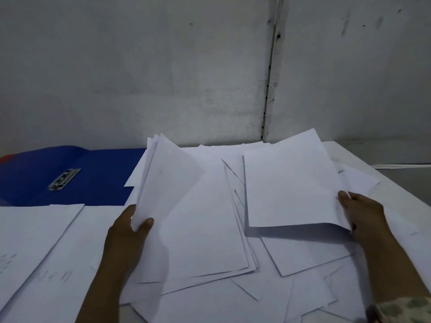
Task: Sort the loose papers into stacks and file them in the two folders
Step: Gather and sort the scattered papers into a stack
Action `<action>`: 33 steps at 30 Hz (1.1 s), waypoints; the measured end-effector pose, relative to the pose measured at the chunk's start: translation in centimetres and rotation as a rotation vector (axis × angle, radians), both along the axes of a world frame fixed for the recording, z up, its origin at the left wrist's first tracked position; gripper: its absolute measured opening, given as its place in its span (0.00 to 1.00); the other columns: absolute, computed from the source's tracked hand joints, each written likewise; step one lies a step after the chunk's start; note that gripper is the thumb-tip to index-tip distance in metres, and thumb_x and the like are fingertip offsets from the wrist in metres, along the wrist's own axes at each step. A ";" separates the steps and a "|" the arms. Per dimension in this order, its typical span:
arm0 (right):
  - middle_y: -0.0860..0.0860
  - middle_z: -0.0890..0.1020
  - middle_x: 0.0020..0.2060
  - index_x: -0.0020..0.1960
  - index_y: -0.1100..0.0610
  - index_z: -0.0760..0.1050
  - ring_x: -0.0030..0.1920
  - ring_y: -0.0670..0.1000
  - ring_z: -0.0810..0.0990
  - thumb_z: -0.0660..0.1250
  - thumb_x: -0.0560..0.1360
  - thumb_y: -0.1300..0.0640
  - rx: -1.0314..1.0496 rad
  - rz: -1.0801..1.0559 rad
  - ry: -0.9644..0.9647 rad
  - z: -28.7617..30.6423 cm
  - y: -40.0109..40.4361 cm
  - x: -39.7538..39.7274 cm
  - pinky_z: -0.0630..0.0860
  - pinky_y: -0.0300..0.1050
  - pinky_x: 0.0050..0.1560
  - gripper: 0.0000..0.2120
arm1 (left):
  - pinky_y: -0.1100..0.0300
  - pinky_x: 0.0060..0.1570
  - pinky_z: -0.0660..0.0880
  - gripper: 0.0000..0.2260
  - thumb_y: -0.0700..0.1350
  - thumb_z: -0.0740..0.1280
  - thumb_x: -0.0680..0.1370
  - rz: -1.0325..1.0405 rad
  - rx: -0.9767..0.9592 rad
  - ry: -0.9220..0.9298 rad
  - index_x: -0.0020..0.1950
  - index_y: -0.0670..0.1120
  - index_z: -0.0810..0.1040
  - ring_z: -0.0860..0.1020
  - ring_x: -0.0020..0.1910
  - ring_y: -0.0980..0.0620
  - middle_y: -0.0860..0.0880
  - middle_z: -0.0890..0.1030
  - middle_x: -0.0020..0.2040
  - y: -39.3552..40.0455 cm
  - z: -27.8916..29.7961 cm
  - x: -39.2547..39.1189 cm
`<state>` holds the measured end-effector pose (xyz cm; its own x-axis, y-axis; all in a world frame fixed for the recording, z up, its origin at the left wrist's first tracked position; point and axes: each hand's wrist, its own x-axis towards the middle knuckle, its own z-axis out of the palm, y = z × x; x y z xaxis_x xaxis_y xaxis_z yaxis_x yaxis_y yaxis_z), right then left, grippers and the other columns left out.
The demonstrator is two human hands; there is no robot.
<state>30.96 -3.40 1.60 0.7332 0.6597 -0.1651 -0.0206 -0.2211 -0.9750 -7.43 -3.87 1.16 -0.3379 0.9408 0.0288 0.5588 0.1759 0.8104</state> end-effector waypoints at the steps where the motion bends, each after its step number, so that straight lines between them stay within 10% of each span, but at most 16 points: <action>1: 0.55 0.77 0.57 0.62 0.60 0.75 0.52 0.55 0.73 0.65 0.76 0.55 -0.005 0.023 0.038 0.2 0.0 -0.4 0.69 0.48 0.51 0.16 | 0.49 0.53 0.71 0.20 0.44 0.64 0.77 -0.004 0.004 -0.028 0.67 0.40 0.68 0.74 0.54 0.39 0.37 0.75 0.60 0.0 0.0 0.1; 10: 0.55 0.78 0.48 0.62 0.64 0.74 0.39 0.51 0.77 0.65 0.76 0.62 -0.027 0.318 -0.083 -0.1 1.0 -7.3 0.75 0.37 0.40 0.16 | 0.51 0.58 0.69 0.29 0.46 0.67 0.75 -0.015 -0.042 -0.110 0.72 0.44 0.59 0.71 0.63 0.39 0.39 0.70 0.68 0.0 -0.2 0.9; 16: 0.57 0.73 0.66 0.71 0.60 0.65 0.66 0.57 0.71 0.60 0.78 0.60 -0.051 0.449 -0.409 -0.7 1.1 -10.5 0.67 0.46 0.65 0.21 | 0.52 0.69 0.59 0.20 0.45 0.51 0.82 -0.002 -0.036 -0.090 0.73 0.42 0.61 0.65 0.70 0.42 0.41 0.66 0.71 0.1 -0.3 1.0; 28: 0.53 0.75 0.64 0.73 0.52 0.62 0.63 0.55 0.73 0.49 0.81 0.48 -0.246 0.630 -0.945 -0.5 -0.8 -15.4 0.69 0.45 0.58 0.21 | 0.52 0.61 0.68 0.15 0.47 0.57 0.80 -0.009 -0.115 -0.112 0.62 0.39 0.73 0.73 0.60 0.40 0.41 0.77 0.59 0.4 0.3 0.7; 33: 0.54 0.72 0.59 0.58 0.55 0.73 0.62 0.55 0.70 0.52 0.79 0.45 -0.266 0.635 -0.993 -1.0 -0.4 -15.2 0.67 0.46 0.51 0.18 | 0.60 0.43 0.69 0.17 0.46 0.64 0.77 -0.046 -0.084 -0.113 0.63 0.39 0.72 0.74 0.48 0.47 0.42 0.77 0.59 0.4 -0.2 0.7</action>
